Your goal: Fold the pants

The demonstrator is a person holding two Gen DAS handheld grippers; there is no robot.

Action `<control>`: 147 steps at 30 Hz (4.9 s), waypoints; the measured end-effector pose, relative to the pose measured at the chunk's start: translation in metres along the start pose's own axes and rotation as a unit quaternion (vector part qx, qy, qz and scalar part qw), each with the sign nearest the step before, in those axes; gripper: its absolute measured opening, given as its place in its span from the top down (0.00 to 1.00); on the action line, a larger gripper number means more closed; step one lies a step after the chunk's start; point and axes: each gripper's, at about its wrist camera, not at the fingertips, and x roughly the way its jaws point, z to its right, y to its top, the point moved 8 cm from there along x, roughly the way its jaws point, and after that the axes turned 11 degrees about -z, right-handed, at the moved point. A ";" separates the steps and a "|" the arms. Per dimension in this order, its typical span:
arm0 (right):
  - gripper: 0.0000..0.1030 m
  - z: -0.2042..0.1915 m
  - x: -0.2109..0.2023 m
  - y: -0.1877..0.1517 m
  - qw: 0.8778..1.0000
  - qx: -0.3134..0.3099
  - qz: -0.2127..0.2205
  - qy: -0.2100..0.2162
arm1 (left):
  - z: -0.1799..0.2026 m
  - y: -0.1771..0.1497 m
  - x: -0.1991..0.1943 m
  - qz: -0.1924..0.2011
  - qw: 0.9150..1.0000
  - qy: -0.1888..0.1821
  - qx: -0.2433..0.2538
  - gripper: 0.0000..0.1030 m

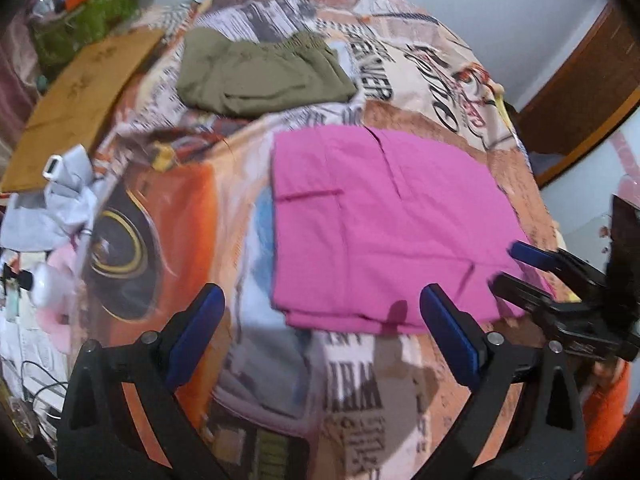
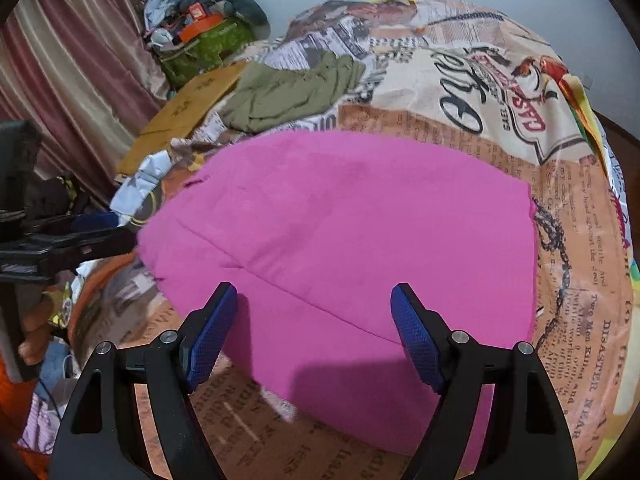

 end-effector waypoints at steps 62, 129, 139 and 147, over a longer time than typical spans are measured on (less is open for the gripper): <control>0.20 0.053 -0.017 -0.046 0.998 0.063 0.020 -0.012 | 0.057 0.041 -0.076 0.186 0.971 0.129 0.071 0.86; 0.20 0.061 -0.019 -0.040 0.995 0.088 0.035 0.009 | 0.089 0.151 0.047 0.045 0.983 0.122 0.126 0.19; 0.21 0.071 -0.020 -0.038 0.993 0.104 0.044 0.016 | 0.091 0.179 0.123 -0.016 0.956 0.226 0.184 0.05; 0.21 0.086 -0.024 -0.040 0.991 0.126 0.051 0.008 | 0.061 0.169 0.129 -0.062 0.979 0.140 0.136 0.04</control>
